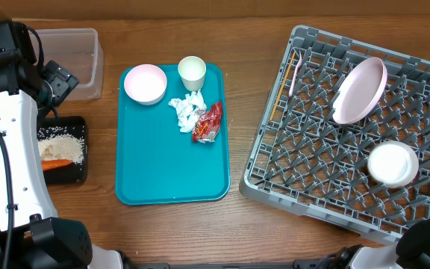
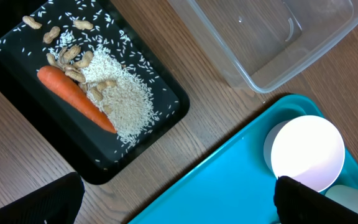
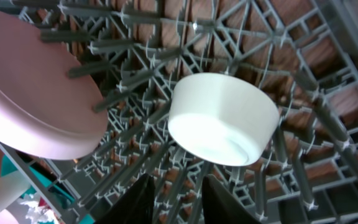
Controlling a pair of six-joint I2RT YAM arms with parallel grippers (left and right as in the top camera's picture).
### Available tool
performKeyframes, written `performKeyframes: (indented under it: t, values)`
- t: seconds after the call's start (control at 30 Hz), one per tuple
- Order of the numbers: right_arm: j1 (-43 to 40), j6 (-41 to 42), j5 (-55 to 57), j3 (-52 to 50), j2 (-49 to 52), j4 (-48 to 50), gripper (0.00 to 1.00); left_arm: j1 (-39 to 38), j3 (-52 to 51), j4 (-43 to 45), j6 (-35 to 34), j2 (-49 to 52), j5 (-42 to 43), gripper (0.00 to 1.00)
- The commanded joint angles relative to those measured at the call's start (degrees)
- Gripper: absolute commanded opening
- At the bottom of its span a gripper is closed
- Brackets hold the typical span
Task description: Sort waste into correct bins and load items into the dishwasher rack
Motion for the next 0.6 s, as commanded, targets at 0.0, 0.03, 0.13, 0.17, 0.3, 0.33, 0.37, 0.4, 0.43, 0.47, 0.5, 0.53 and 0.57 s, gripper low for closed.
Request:
performKeyframes:
  t: [0.0,0.03,0.13,0.17,0.3,0.33,0.37,0.4,0.43,0.47,0.5,0.53,0.57]
  values:
    - [3.8,-3.0,-3.0,1.7,-1.6,-1.6,0.33,-0.2,-0.2,0.1,0.3,0.2,-0.7,1.00]
    - [5.4,-3.2,-2.8,1.7,-1.6,-2.0,0.35,-0.2,-0.2,0.1,0.3,0.2,-0.7,1.00]
    - [11.9,-4.4,-2.4,1.7,-1.6,-2.7,0.43,-0.2,-0.2,0.1,0.3,0.2,-0.7,1.00]
    - [14.3,-4.4,-2.4,1.7,-1.6,-2.6,0.49,-0.2,-0.2,0.1,0.3,0.2,-0.7,1.00]
    - [26.2,-3.6,-2.3,1.7,-1.6,-0.8,1.00,-0.2,-0.2,0.1,0.3,0.2,-0.7,1.00]
    - [29.5,-3.0,-2.2,1.7,-1.6,-0.2,1.00,-0.2,-0.2,0.1,0.3,0.2,-0.7,1.00]
    - [31.6,-2.2,-2.3,1.6,-1.6,0.3,1.00,-0.2,-0.2,0.1,0.3,0.2,-0.7,1.00]
    - [35.4,-0.3,-2.2,1.6,-1.6,1.4,1.00,-0.2,-0.2,0.1,0.3,0.2,-0.7,1.00]
    - [38.4,1.2,-1.9,1.6,-1.6,2.3,1.00,-0.2,-0.2,0.1,0.3,0.2,-0.7,1.00]
    - [41.0,3.2,-0.7,1.5,-1.6,3.0,1.00,-0.2,-0.2,0.1,0.3,0.2,-0.7,1.00]
    - [45.7,8.3,4.1,1.4,-1.6,4.6,1.00,-0.2,-0.2,0.1,0.3,0.2,-0.7,1.00]
    - [47.9,11.1,6.8,1.2,-1.6,5.3,1.00,-0.2,-0.2,0.1,0.3,0.2,-0.7,1.00]
    - [51.1,15.2,11.1,0.8,-1.6,6.1,1.00,-0.2,-0.2,0.1,0.3,0.2,-0.7,1.00]
